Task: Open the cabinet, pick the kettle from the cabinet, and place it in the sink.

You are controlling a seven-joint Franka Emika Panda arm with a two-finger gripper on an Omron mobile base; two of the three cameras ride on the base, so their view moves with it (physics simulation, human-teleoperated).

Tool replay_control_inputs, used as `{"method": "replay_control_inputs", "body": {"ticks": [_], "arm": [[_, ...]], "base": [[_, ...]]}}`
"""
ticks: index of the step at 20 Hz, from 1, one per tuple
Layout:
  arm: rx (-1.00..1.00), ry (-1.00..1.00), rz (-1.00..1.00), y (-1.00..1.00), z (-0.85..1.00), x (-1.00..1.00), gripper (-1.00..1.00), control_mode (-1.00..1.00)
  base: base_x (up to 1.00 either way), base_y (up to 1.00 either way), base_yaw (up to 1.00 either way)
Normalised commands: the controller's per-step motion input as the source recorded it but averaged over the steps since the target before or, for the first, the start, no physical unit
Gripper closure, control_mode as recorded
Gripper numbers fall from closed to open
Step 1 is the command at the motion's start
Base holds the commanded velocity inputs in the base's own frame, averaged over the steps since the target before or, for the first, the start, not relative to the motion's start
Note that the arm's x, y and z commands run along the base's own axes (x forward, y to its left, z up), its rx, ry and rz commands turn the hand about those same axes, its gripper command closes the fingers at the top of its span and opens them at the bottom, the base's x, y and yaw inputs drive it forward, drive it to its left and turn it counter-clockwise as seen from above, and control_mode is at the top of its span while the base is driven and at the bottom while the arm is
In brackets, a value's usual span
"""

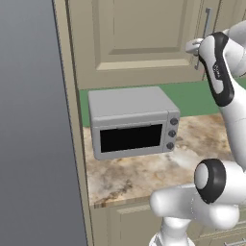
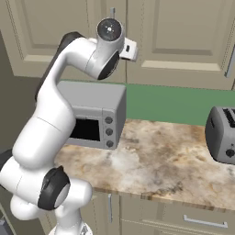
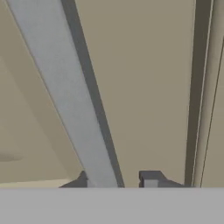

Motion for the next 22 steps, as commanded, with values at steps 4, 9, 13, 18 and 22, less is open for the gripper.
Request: {"method": "replay_control_inputs", "body": {"ticks": [4,9,13,18,22], "arm": [[0.04,0.0,0.14,0.2,-0.03,-0.07,1.0,-1.0],[0.0,0.0,0.05,0.34,-0.02,-0.16,1.0,-1.0],[0.0,0.0,0.01,0.37,0.0,-0.28,1.0,-1.0],[0.0,0.0,0.02,0.29,0.0,-0.4,1.0,-1.0],[0.0,0.0,0.0,0.24,0.0,-0.47,1.0,-1.0]], "base": [[0.0,0.0,0.0],[0.0,0.0,0.0],[0.0,0.0,0.0],[0.0,0.0,0.0],[0.0,0.0,0.0]]}}
